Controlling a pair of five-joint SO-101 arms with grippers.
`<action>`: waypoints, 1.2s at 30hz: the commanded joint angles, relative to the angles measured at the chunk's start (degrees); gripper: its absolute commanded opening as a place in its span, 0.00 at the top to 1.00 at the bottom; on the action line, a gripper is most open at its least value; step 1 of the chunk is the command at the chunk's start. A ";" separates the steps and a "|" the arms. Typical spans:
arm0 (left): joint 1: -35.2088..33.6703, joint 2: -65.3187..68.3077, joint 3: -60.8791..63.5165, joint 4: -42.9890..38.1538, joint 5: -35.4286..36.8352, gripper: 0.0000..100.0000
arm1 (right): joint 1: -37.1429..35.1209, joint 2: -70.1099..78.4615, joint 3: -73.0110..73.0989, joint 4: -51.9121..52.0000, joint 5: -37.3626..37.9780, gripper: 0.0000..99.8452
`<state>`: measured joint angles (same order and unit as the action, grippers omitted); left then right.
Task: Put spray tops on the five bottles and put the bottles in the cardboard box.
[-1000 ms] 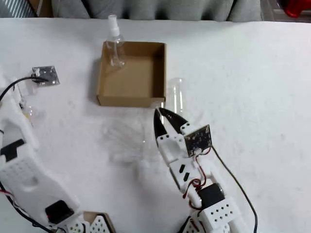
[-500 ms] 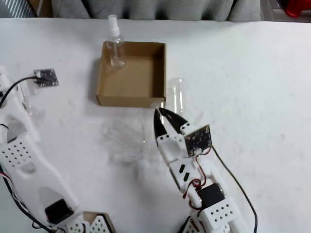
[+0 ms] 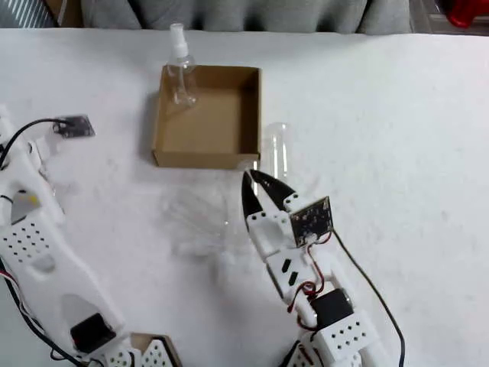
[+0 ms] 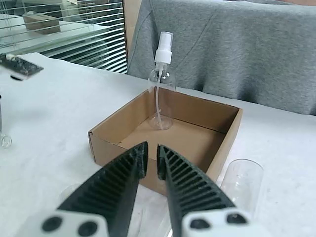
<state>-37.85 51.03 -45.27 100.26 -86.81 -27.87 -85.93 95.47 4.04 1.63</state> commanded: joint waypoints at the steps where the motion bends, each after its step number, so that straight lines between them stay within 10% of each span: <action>1: 1.36 -1.54 -7.82 1.58 16.79 0.98 | -0.40 -0.57 0.44 -0.04 0.44 0.98; 15: -9.27 -1.54 -27.25 2.02 56.18 0.98 | -17.19 -0.22 0.62 4.44 6.24 0.98; 36: -24.84 -8.66 -39.47 2.11 62.59 0.98 | -37.05 4.09 -7.47 4.53 14.24 0.98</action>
<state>-62.29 49.71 -84.75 101.58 -24.92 -63.65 -85.23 93.80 8.18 14.64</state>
